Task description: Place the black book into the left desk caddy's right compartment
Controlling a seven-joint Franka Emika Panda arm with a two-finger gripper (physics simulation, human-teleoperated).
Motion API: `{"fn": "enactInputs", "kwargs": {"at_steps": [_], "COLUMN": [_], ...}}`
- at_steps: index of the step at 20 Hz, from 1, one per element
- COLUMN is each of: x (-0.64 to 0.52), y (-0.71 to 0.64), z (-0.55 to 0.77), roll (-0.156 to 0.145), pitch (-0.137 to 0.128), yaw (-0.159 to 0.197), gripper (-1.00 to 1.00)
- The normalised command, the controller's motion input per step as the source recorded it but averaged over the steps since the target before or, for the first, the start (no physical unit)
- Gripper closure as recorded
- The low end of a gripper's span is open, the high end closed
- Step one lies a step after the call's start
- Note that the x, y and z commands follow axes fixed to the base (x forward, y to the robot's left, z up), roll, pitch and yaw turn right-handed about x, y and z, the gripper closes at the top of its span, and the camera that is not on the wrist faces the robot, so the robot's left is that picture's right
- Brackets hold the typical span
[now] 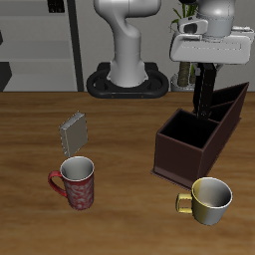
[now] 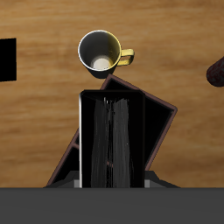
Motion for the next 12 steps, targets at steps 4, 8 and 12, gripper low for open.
{"fn": "enactInputs", "kwargs": {"at_steps": [4,8,12], "x": [0.07,0.05,0.09], "y": [0.12,-0.05,-0.20], "z": [-0.01,-0.03,-0.09], "roll": [0.006,-0.008,-0.047], "pitch": [-0.012,-0.011,0.009], "yaw": [0.011,-0.007,-0.027], "gripper": [1.00,1.00,1.00]}}
